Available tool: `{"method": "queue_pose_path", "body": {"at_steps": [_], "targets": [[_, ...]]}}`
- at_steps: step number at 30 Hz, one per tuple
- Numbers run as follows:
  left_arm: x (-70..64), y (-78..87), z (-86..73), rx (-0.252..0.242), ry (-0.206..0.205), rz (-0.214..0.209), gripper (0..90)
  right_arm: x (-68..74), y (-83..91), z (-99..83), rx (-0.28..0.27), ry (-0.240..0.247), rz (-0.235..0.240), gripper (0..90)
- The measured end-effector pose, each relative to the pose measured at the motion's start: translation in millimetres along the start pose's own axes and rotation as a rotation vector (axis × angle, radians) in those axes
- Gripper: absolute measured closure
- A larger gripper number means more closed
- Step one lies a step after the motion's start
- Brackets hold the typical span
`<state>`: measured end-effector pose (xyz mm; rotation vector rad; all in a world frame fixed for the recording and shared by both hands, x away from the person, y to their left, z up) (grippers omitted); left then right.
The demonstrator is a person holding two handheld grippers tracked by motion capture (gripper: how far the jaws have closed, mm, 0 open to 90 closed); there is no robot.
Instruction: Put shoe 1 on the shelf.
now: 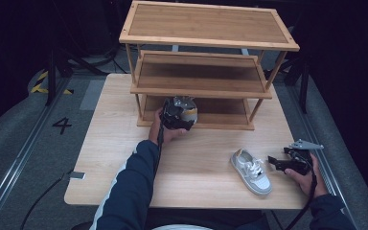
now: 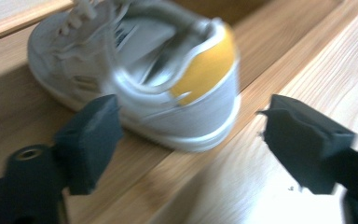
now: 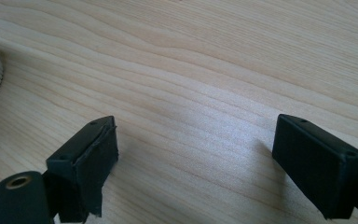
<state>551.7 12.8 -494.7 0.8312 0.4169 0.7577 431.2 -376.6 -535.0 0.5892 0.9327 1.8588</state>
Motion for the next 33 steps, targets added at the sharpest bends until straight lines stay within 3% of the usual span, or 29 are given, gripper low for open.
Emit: {"method": "queue_pose_path", "body": {"at_steps": [3, 4, 6, 9, 10, 17, 19, 20, 24, 26, 27, 28, 29, 30, 31, 33], "targets": [[1.7, -6.4, 2.8, -0.019, 0.061, 0.093, 15.8, 0.0, 0.0, 0.0, 0.001, 0.001, 0.001, 14.3], [2.9, -9.4, 3.0, -0.006, 0.099, 0.119, 15.9, 0.0, -0.1, 0.1, 0.001, 0.001, 0.001, 14.3], [3.6, -14.7, 3.7, -0.001, 0.118, 0.145, 16.1, 0.0, -0.1, 0.1, 0.000, 0.001, 0.001, 14.3], [2.9, -17.4, 5.4, -0.004, 0.100, 0.140, 14.8, -0.1, -0.1, 0.1, 0.001, 0.002, 0.002, 14.3], [5.8, -18.3, 7.0, -0.005, 0.075, 0.145, 14.4, -0.2, -0.1, 0.2, 0.000, 0.003, 0.002, 14.3], [15.1, -13.4, 3.8, 0.006, 0.006, 0.078, 21.2, 0.1, 0.3, -0.7, 0.000, 0.005, 0.002, 14.4], [18.9, -10.4, 0.0, -0.002, 0.030, 0.042, 24.7, 0.0, 0.2, -0.8, 0.000, 0.004, 0.002, 14.4], [19.6, -9.4, -0.6, 0.004, 0.021, 0.039, 25.9, 0.0, 0.2, -0.8, 0.000, 0.004, 0.003, 14.4], [23.6, -8.7, 2.0, 0.020, -0.061, 0.044, 27.3, -0.1, 0.2, -0.8, 0.000, 0.005, 0.002, 14.4], [24.4, -8.6, 1.8, 0.032, -0.059, 0.031, 27.6, -0.1, 0.2, -0.7, 0.000, 0.005, 0.003, 14.4], [26.7, -7.8, 2.0, 0.037, -0.085, 0.031, 28.0, -0.1, 0.2, -0.7, 0.000, 0.005, 0.003, 14.4], [33.5, -6.6, 4.2, 0.030, -0.144, 0.069, 29.1, -0.1, 0.2, -0.7, 0.000, 0.005, 0.003, 14.3], [31.9, -6.2, 1.4, 0.039, -0.093, 0.053, 30.7, -0.1, 0.2, -0.7, 0.000, 0.005, 0.003, 14.4], [38.4, -4.7, 2.4, 0.039, -0.141, 0.073, 31.6, -0.1, 0.2, -0.8, 0.000, 0.005, 0.003, 14.4], [34.5, -5.0, -0.7, 0.041, -0.078, 0.043, 32.8, 0.0, 0.2, -0.8, 0.000, 0.004, 0.004, 14.4], [36.8, -1.0, -1.4, 0.026, -0.080, 0.038, 35.5, 0.0, 0.3, -0.9, 0.000, 0.005, 0.003, 14.4]]}}
Point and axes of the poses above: each handheld gripper's, and its own axes: y roughly backward along the jaws, z roughly out of its top, x roughly to its left, the point moved 7 cm from there along -y, roughly forward along the jaws, and after that the axes turned 11 degrees about x, right-handed, at the moved point
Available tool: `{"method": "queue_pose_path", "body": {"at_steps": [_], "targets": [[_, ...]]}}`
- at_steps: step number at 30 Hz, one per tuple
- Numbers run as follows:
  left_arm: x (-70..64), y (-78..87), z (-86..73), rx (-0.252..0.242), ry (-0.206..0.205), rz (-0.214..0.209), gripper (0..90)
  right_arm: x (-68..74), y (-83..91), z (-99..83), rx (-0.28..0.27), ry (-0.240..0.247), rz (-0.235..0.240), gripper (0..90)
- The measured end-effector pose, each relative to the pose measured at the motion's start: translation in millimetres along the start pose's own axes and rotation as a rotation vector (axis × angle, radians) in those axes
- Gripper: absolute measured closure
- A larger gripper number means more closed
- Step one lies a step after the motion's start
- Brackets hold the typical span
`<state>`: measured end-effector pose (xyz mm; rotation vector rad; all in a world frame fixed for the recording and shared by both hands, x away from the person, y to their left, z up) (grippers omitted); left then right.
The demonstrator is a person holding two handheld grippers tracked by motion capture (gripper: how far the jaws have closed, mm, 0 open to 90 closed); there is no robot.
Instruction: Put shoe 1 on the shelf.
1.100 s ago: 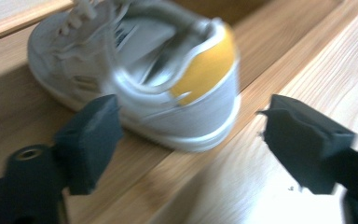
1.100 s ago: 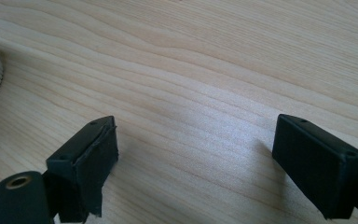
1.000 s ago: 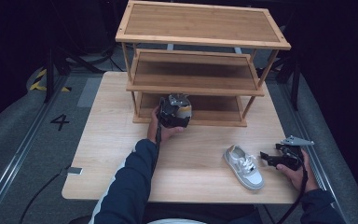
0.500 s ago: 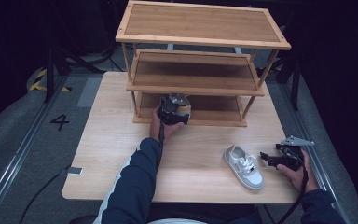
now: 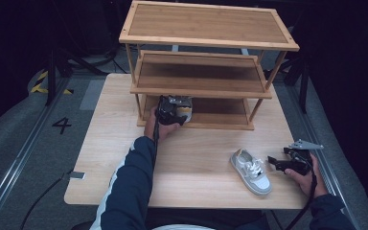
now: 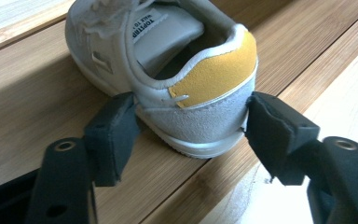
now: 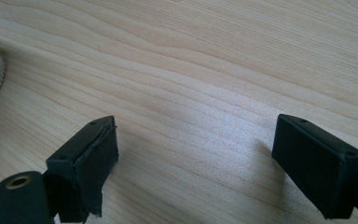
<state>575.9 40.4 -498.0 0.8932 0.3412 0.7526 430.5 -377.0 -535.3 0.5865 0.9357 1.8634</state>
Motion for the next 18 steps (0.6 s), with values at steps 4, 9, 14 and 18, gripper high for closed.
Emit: {"method": "queue_pose_path", "body": {"at_steps": [4, 9, 14, 18], "targets": [[-3.5, 9.4, 2.6, -0.024, -0.031, 0.005, 35.2, 0.0, 0.0, 0.0, 0.000, 0.000, 0.000, 14.4], [-20.9, 24.6, -6.5, -0.021, -0.018, -0.003, 31.2, 0.0, 0.1, -0.1, 0.000, 0.000, 0.000, 14.4], [-30.3, 41.7, -23.2, 0.002, -0.063, -0.004, 28.8, -0.1, 0.2, -0.3, 0.001, 0.000, -0.001, 14.4], [-35.2, 57.3, -39.1, 0.017, -0.100, -0.005, 27.4, 0.0, 0.2, -0.3, 0.001, 0.000, -0.001, 14.3]]}}
Point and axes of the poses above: each handheld gripper's, and its own axes: y roughly backward along the jaws, z roughly out of its top, x roughly to its left, the point moved 7 cm from there along -y, roughly forward along the jaws, and after that the axes turned 11 degrees about x, right-handed, at the moved point
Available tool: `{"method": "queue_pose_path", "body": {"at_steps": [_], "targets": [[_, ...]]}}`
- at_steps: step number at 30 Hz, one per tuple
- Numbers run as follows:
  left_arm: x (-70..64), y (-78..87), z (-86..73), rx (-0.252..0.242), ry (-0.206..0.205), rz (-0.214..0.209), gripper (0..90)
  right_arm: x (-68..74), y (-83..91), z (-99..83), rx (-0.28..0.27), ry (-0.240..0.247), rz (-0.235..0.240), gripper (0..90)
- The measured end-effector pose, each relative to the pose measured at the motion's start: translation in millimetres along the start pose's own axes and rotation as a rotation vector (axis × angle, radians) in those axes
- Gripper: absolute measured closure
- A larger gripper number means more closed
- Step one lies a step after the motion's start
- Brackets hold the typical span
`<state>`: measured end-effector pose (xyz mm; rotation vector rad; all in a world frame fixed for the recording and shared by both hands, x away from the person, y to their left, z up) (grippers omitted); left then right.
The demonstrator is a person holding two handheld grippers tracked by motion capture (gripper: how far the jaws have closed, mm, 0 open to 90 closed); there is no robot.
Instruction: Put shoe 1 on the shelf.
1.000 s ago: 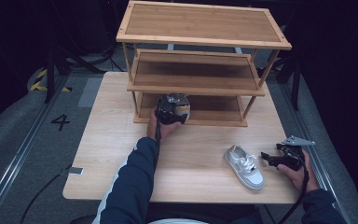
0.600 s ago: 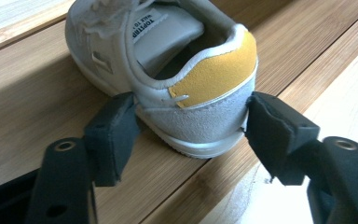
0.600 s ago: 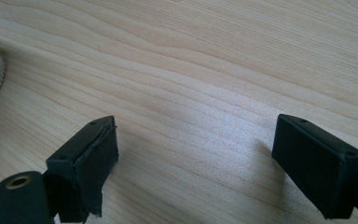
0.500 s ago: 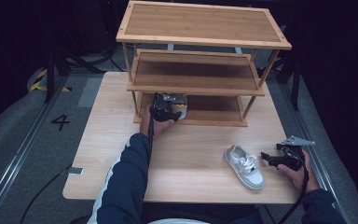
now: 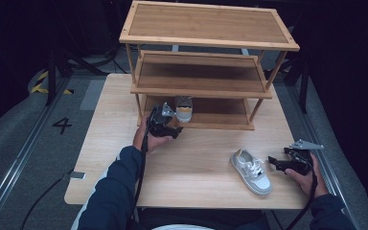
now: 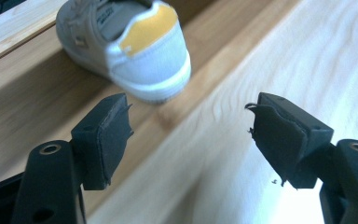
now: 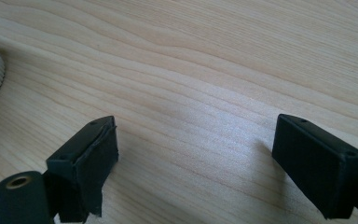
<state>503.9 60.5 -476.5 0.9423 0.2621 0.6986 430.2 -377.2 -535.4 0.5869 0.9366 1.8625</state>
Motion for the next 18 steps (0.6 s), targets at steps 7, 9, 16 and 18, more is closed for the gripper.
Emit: {"method": "queue_pose_path", "body": {"at_steps": [7, 9, 16, 18], "targets": [[-12.5, 25.4, -34.8, 0.028, -0.017, -0.016, 23.6, -0.5, 0.4, -0.3, 0.002, -0.010, -0.005, 14.3], [-15.0, 31.9, -49.4, 0.051, -0.042, 0.005, 23.4, -1.0, 0.6, -0.5, 0.006, -0.011, -0.006, 14.4], [-24.2, 46.3, -101.2, 0.122, -0.080, 0.032, 22.5, -1.4, 0.7, -0.1, 0.012, -0.011, -0.006, 14.4], [-25.7, 50.3, -114.4, 0.126, -0.077, 0.018, 22.1, -1.4, 0.7, 0.2, 0.018, -0.011, -0.006, 14.4]]}}
Point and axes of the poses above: each handheld gripper's, and its own axes: y roughly backward along the jaws, z roughly out of its top, x roughly to its left, the point moved 7 cm from there along -y, roughly forward along the jaws, and after that the axes turned 11 degrees about x, right-handed, at the moved point
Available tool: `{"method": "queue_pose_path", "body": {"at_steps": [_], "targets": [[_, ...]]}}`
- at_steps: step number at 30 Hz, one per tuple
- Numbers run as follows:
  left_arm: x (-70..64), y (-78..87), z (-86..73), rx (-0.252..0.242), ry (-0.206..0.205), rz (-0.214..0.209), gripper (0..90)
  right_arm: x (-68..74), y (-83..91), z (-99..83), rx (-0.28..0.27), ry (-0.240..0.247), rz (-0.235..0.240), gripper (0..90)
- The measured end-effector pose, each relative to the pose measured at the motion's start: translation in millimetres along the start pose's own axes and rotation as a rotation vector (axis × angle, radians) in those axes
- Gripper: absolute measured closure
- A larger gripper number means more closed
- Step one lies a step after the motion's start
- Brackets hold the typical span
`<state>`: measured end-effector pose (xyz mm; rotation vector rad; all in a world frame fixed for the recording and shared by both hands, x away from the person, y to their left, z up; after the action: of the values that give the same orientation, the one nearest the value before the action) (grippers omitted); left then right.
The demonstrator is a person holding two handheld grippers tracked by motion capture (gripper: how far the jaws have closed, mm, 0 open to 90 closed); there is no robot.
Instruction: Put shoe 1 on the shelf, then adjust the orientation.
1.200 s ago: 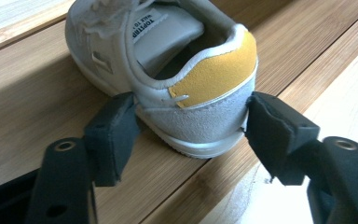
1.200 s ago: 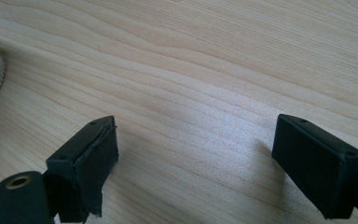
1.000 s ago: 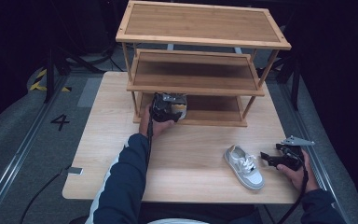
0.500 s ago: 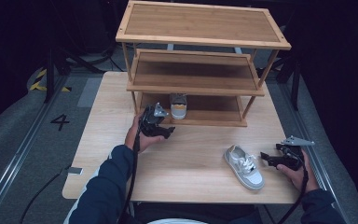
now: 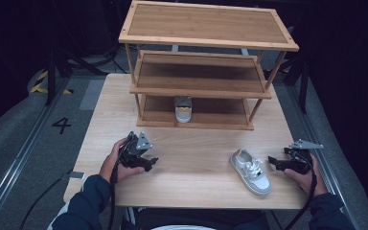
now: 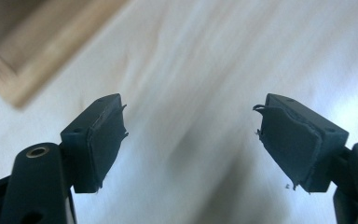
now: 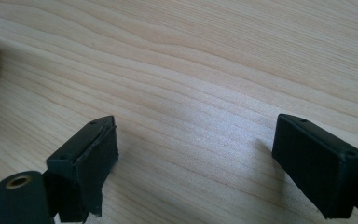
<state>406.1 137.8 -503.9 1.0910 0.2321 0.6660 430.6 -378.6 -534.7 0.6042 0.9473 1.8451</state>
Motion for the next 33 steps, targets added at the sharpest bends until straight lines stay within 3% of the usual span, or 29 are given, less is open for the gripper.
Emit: {"method": "queue_pose_path", "body": {"at_steps": [10, 11, 15, 16, 18, 22, 27, 33], "targets": [[-8.1, 3.4, -47.5, 0.026, 0.004, -0.057, 20.9, 0.0, 0.4, 1.0, 0.021, -0.001, -0.002, 14.8], [-9.6, 3.2, -51.0, 0.009, 0.020, -0.068, 20.4, -0.1, 0.5, 1.0, 0.023, -0.001, -0.001, 15.0], [-10.5, 2.2, -57.6, -0.032, 0.075, -0.118, 19.2, -0.3, 1.7, 1.2, 0.037, -0.007, -0.004, 18.0], [-10.4, 0.8, -58.9, -0.043, 0.108, -0.137, 17.7, -0.5, 2.1, 1.3, 0.037, -0.006, -0.004, 19.4], [-9.7, -0.1, -60.3, -0.066, 0.115, -0.129, 15.7, -1.1, 3.9, 1.6, 0.043, -0.009, 0.001, 23.8], [-9.6, -1.0, -60.1, -0.074, 0.117, -0.129, 14.9, 0.0, 17.8, 9.5, -0.014, -0.019, 0.024, 28.4], [-9.7, -1.1, -60.1, -0.074, 0.118, -0.129, 14.8, 17.1, 43.2, 25.4, -0.090, 0.015, 0.051, 33.0], [-8.8, -1.4, -59.5, -0.073, 0.117, -0.124, 13.9, 48.3, 57.8, 38.4, -0.115, 0.077, 0.090, 34.8]]}}
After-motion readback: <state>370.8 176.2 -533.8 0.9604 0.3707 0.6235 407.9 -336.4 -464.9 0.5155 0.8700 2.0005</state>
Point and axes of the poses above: each handheld gripper's, and its own axes: y roughly backward along the jaws, z roughly out of its top, x roughly to its left, the point moved 7 cm from there along -y, roughly forward along the jaws, and after that the axes turned 11 degrees about x, right-handed, at the moved point
